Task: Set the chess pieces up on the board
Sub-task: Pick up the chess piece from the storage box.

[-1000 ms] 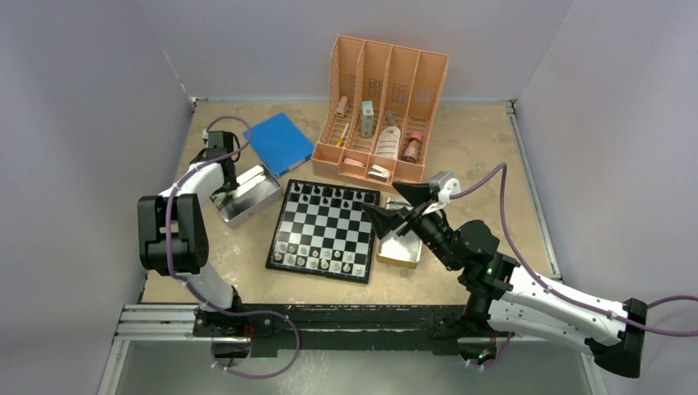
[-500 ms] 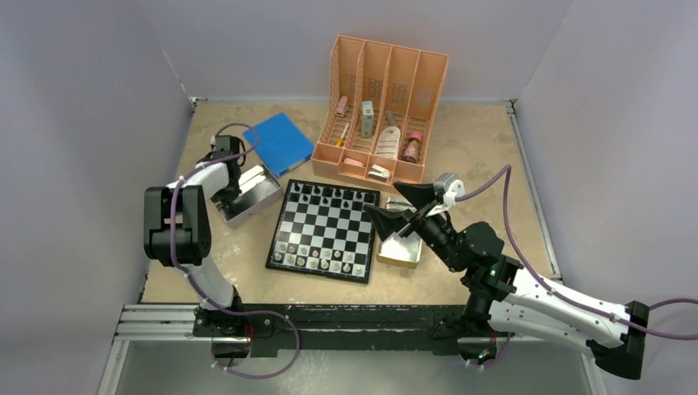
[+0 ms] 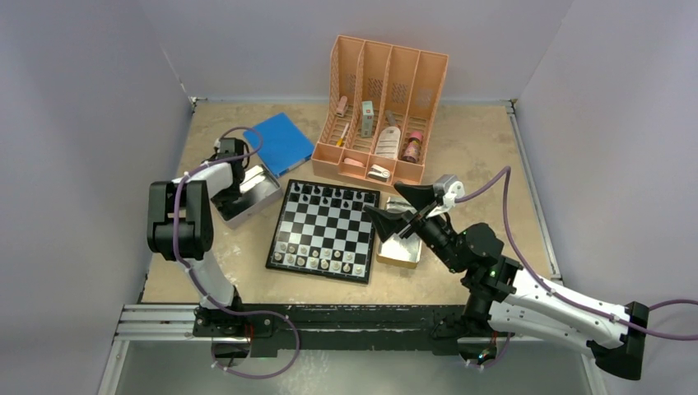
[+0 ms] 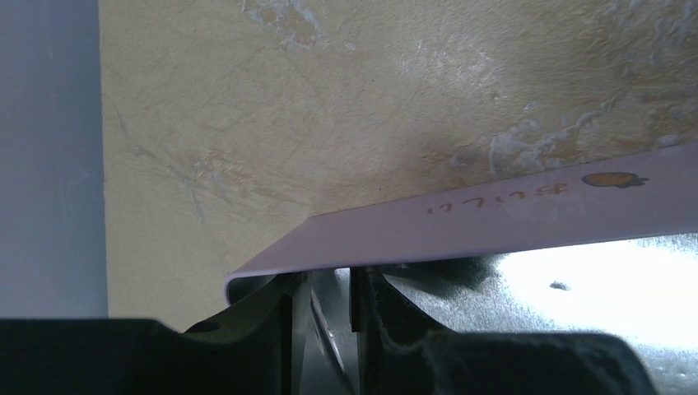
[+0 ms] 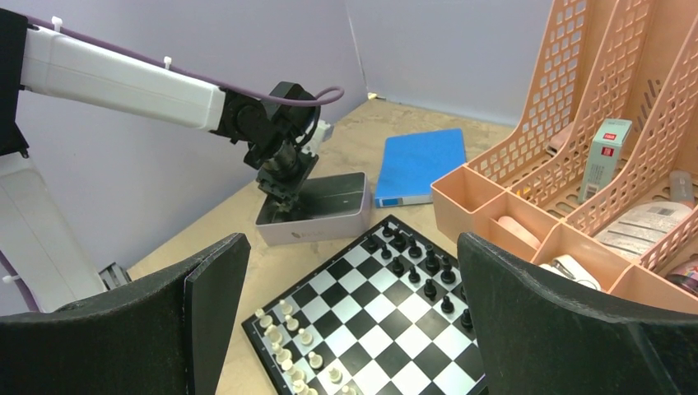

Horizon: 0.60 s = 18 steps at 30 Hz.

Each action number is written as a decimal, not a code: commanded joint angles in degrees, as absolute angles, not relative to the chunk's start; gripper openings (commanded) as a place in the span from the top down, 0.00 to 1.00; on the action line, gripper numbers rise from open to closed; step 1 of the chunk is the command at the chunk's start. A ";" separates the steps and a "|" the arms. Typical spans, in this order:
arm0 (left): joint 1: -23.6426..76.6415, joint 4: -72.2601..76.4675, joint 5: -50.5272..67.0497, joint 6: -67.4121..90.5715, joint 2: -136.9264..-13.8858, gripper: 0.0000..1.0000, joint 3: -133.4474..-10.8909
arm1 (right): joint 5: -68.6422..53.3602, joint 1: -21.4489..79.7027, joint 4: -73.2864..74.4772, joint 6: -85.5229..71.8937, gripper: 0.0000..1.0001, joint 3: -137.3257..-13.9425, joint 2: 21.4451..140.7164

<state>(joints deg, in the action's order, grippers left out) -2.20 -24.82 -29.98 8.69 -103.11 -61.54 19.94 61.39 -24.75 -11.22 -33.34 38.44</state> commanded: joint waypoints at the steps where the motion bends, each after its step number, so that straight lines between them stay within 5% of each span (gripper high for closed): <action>1: -1.91 -23.75 -33.03 7.23 -104.51 0.76 -62.55 | 19.26 61.51 -27.88 -10.50 0.01 -33.43 37.21; 18: 2.11 -23.77 -37.39 6.15 -106.20 0.86 -62.66 | 19.38 61.49 -28.13 -10.35 0.01 -32.79 36.55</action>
